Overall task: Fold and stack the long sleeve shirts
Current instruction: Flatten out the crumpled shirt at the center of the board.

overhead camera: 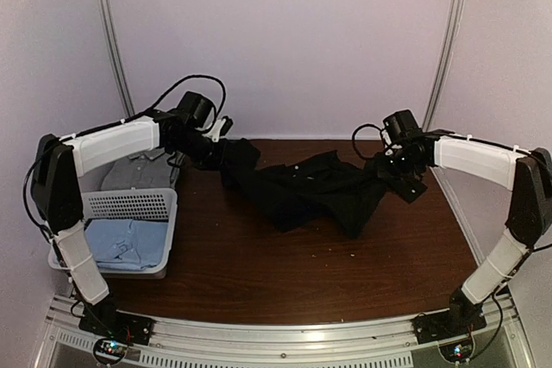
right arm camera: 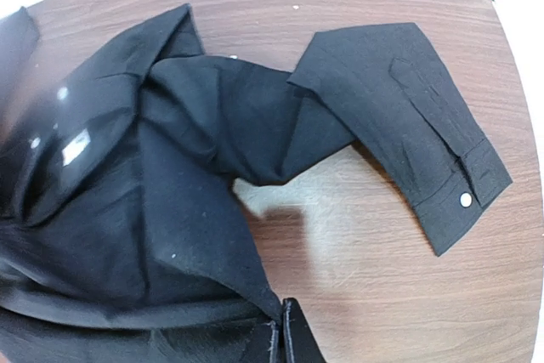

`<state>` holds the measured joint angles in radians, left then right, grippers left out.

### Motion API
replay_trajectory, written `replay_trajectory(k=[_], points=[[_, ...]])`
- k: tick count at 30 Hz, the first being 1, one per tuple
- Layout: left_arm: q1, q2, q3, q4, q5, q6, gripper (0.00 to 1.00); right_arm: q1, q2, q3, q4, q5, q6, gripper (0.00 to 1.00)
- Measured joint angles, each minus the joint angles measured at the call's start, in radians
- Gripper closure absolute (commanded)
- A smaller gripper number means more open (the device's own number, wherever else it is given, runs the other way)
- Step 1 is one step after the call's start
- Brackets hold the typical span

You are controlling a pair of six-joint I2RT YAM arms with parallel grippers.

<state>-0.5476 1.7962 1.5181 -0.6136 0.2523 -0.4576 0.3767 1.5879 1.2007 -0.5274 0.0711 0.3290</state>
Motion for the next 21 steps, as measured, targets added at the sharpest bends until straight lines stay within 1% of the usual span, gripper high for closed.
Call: replay_trajectory(k=[4,7,11,13,15,16,17,21], points=[[0.068,0.061,0.004,0.028,0.046,0.0,1.0,-0.045,0.058,-0.001,0.019,-0.018,-0.013,0.96],[0.1,0.173,0.031,0.05,0.059,-0.002,1.0,-0.084,0.148,-0.006,0.051,-0.04,-0.016,0.96],[0.109,0.327,0.086,0.055,0.056,-0.006,1.0,-0.106,0.248,-0.01,0.068,-0.049,-0.017,0.96],[0.109,0.368,0.106,0.055,0.05,-0.007,1.0,-0.108,0.266,-0.01,0.069,-0.048,-0.018,0.92],[0.11,0.39,0.131,0.043,0.04,-0.007,0.99,-0.109,0.265,-0.01,0.071,-0.044,-0.019,0.85],[0.11,0.391,0.142,0.038,0.037,-0.007,0.94,-0.11,0.264,-0.01,0.073,-0.04,-0.021,0.78],[0.111,0.391,0.155,0.034,0.032,-0.007,0.86,-0.111,0.264,-0.01,0.074,-0.037,-0.021,0.73],[0.114,0.386,0.192,0.037,-0.001,-0.003,0.52,-0.099,0.246,-0.01,0.063,-0.002,-0.021,0.49]])
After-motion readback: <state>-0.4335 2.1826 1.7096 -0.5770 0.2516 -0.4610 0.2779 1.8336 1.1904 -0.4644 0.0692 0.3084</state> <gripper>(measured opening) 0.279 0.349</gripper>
